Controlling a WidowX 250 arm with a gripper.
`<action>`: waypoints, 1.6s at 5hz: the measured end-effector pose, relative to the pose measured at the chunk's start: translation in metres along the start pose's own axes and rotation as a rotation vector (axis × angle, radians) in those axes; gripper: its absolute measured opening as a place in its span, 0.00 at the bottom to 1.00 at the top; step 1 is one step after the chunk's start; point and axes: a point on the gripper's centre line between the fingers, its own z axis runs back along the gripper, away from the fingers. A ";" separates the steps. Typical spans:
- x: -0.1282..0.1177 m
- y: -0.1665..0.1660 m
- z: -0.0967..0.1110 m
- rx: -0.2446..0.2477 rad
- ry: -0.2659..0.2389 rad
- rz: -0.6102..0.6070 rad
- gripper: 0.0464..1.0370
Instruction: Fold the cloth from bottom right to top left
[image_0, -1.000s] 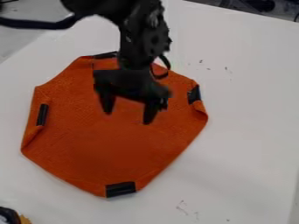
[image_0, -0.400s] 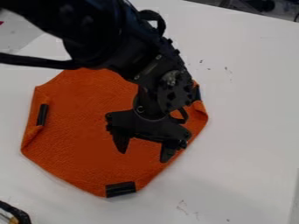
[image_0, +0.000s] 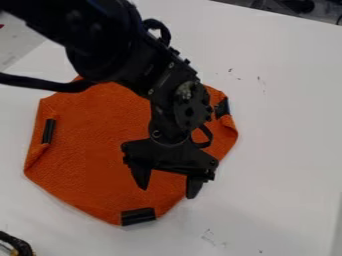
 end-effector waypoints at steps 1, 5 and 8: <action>-0.009 -0.004 -0.004 0.002 0.016 0.032 0.96; -0.015 0.004 -0.021 -0.023 0.057 0.107 0.63; -0.005 0.011 -0.028 -0.053 0.066 0.076 0.02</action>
